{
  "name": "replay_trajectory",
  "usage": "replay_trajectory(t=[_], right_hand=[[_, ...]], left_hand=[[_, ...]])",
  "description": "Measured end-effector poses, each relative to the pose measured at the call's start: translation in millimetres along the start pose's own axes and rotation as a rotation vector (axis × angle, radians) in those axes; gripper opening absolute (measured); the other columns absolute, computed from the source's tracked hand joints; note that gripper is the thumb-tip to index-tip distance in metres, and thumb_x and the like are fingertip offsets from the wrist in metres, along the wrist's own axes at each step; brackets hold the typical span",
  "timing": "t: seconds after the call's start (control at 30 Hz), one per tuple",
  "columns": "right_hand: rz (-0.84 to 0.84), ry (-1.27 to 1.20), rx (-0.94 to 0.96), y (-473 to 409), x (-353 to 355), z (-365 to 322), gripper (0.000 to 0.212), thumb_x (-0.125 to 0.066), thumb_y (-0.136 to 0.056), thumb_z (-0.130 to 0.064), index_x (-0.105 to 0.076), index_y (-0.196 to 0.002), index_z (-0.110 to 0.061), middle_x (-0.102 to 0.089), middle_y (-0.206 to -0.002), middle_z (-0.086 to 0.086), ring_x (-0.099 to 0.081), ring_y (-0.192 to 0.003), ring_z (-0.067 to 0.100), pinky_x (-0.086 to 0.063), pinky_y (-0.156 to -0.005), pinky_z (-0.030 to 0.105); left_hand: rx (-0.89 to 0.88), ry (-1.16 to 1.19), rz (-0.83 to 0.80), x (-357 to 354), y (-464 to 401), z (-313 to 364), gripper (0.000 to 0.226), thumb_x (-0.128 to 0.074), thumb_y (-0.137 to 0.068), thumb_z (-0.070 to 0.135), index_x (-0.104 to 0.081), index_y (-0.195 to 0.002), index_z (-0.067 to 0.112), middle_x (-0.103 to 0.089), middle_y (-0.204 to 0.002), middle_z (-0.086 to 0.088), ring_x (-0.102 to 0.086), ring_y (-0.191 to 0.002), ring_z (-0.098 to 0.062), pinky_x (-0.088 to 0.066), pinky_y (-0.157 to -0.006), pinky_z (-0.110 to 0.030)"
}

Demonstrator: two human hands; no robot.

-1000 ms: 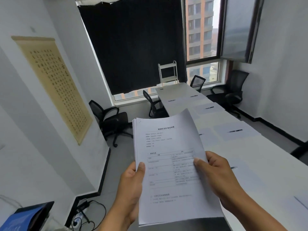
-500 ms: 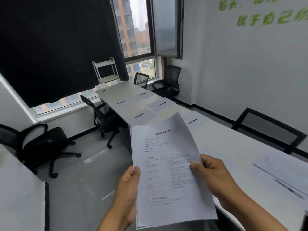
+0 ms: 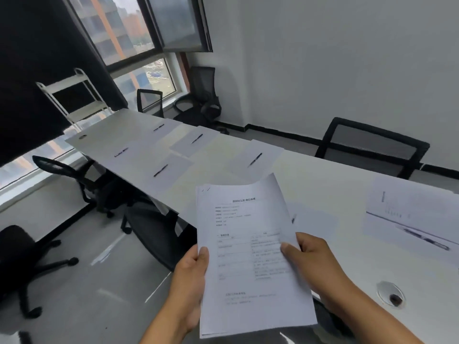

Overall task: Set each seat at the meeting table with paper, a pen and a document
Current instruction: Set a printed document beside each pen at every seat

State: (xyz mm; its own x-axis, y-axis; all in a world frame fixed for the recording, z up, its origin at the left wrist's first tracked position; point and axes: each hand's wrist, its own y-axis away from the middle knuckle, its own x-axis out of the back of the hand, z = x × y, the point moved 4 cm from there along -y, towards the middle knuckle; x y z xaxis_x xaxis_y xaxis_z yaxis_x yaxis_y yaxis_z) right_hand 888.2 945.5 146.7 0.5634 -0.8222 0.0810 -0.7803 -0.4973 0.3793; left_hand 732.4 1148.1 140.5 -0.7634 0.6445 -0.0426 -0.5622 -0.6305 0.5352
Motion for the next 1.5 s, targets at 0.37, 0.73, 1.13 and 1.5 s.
replay_trajectory(t=[0.37,0.73,1.13,1.5], right_hand=[[0.139,0.002,-0.226,-73,9,59,0.02,-0.061,-0.108,-0.017,-0.079,-0.099,-0.013,-0.084,-0.095,-0.003,-0.082,-0.085,0.02,-0.066,-0.087,0.049],[0.414,-0.054,-0.322,-92,11,103,0.022,-0.059,-0.108,-0.019,-0.08,-0.101,-0.018,-0.083,-0.099,-0.009,-0.081,-0.09,0.013,-0.065,-0.089,0.042],[0.624,-0.148,-0.349,-119,-8,147,0.02,-0.069,-0.1,-0.018,-0.071,-0.093,0.0,-0.072,-0.084,0.013,-0.067,-0.074,0.025,-0.054,-0.072,0.039],[0.748,-0.035,-0.357,-116,31,173,0.021,-0.064,-0.104,-0.021,-0.064,-0.086,-0.01,-0.063,-0.077,0.002,-0.053,-0.07,0.02,-0.043,-0.07,0.036]], left_hand=[[0.268,-0.126,-0.107,-33,-104,-26,0.037,-0.042,-0.119,0.028,-0.072,-0.135,0.015,-0.08,-0.126,-0.014,-0.078,-0.116,-0.038,-0.055,-0.109,-0.064],[0.348,-0.326,-0.385,-74,-191,-44,0.034,-0.045,-0.118,0.034,-0.073,-0.131,0.02,-0.081,-0.125,-0.006,-0.08,-0.112,-0.028,-0.064,-0.095,-0.05],[0.385,-0.332,-0.453,-73,-241,-50,0.036,-0.044,-0.118,0.036,-0.071,-0.135,0.02,-0.08,-0.13,-0.005,-0.078,-0.117,-0.029,-0.06,-0.099,-0.049],[0.408,-0.326,-0.421,-78,-246,-56,0.034,-0.045,-0.117,0.034,-0.073,-0.132,0.021,-0.081,-0.126,-0.006,-0.08,-0.112,-0.03,-0.062,-0.095,-0.051]])
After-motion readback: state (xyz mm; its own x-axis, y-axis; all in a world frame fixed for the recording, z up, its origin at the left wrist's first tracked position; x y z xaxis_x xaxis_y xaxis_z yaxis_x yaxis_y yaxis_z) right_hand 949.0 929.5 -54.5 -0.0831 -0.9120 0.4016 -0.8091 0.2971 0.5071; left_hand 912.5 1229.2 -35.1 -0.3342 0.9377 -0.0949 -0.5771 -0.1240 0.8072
